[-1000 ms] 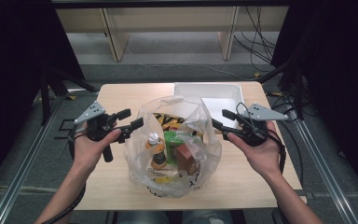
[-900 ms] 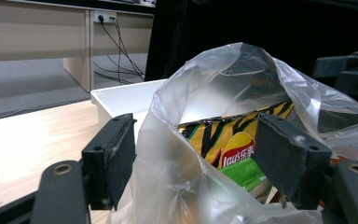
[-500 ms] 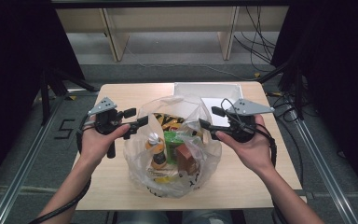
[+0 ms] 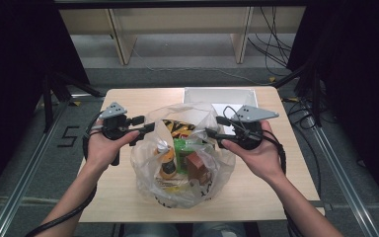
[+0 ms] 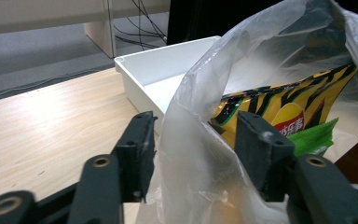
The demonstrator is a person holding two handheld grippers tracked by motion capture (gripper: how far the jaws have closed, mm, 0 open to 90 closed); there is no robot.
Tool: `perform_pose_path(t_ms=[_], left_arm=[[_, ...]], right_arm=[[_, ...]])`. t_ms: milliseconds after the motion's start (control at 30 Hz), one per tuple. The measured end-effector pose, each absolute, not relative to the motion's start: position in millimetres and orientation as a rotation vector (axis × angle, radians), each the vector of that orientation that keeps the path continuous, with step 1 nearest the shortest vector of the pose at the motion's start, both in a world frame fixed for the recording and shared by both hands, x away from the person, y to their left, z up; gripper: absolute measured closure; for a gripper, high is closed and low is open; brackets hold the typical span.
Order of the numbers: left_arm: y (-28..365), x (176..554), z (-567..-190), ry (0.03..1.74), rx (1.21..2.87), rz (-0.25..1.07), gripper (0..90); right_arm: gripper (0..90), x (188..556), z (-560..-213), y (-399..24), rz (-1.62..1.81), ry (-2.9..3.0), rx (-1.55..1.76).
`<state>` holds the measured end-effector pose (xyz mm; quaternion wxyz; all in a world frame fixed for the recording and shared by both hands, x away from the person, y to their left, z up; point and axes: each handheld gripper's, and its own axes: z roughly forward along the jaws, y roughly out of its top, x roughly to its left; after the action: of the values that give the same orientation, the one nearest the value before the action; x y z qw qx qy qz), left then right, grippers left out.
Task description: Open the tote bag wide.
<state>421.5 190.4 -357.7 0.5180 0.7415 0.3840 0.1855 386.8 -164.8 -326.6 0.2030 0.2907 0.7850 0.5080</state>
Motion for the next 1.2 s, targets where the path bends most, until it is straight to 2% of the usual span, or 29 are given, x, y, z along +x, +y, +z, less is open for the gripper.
perform_pose_path(t_ms=[33, 67, 100, 133, 200, 233, 267, 300, 400, 733, 1200], left_arm=[[190.9, 421.7, -357.9, 0.923, 1.783, 0.448, 54.2], [190.9, 421.5, -358.3, 0.929, 1.783, 0.447, 54.2], [191.4, 421.8, -358.6, 0.922, 1.789, 0.451, 57.1], [191.4, 421.6, -359.1, 0.926, 1.784, 0.455, 58.4], [191.8, 422.1, -360.6, 0.93, 1.769, 0.46, 59.2], [191.7, 421.9, -361.3, 0.939, 1.763, 0.455, 60.5], [191.9, 421.8, -361.8, 0.943, 1.759, 0.45, 60.5], [192.1, 421.9, -362.1, 0.943, 1.758, 0.451, 62.8], [192.2, 422.2, -363.0, 0.942, 1.762, 0.447, 65.9], [191.3, 423.1, -363.5, 0.921, 1.769, 0.458, 71.8], [187.3, 432.2, -363.3, 0.895, 1.807, 0.498, 74.3]], right_arm=[[59.4, 386.7, -326.2, -165.4, 1.405, 2.206, 0.804], [59.4, 386.7, -326.2, -165.4, 1.405, 2.206, 0.804], [66.6, 386.7, -326.1, -166.8, 1.401, 2.199, 0.781], [70.0, 385.6, -326.4, -166.8, 1.396, 2.208, 0.803], [72.4, 384.9, -327.2, -166.8, 1.39, 2.209, 0.817], [77.5, 385.1, -327.6, -168.5, 1.387, 2.245, 0.821], [77.5, 385.1, -327.6, -168.5, 1.387, 2.245, 0.821], [83.8, 384.0, -327.5, -170.3, 1.377, 2.252, 0.849], [90.0, 383.6, -327.5, -171.6, 1.385, 2.237, 0.882], [90.0, 385.1, -323.8, -176.9, 1.338, 2.184, 0.836], [90.0, 392.7, -326.4, -187.5, 1.218, 2.195, 0.881]])
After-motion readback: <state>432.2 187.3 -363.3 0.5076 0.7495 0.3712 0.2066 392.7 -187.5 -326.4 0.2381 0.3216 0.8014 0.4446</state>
